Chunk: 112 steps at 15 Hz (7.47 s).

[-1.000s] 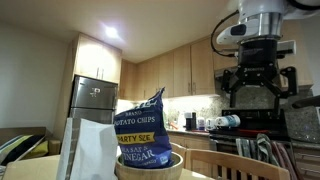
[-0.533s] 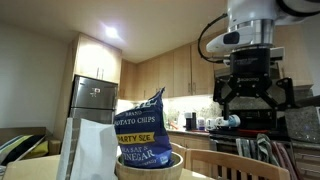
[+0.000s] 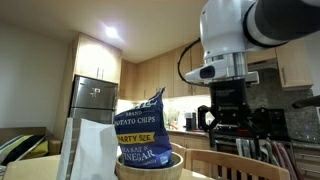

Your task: Put the paper in the bowl

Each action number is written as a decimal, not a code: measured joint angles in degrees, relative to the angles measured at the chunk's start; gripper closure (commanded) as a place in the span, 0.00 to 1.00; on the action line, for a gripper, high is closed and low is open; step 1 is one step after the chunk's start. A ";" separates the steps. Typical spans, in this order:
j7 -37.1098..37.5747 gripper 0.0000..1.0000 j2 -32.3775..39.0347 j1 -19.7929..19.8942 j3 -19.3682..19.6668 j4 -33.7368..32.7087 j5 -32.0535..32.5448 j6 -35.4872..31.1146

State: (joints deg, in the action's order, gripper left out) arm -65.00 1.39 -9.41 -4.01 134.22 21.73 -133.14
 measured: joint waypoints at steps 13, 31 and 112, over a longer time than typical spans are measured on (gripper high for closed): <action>-23.64 0.00 6.50 4.36 -1.42 -4.73 -20.27 2.27; -9.00 0.00 19.71 9.61 1.69 -9.74 -13.58 -9.69; -8.82 0.99 31.51 15.92 -1.54 -13.84 -5.25 -29.31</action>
State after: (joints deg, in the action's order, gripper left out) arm -73.82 32.90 6.50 -5.55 120.38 16.48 -162.45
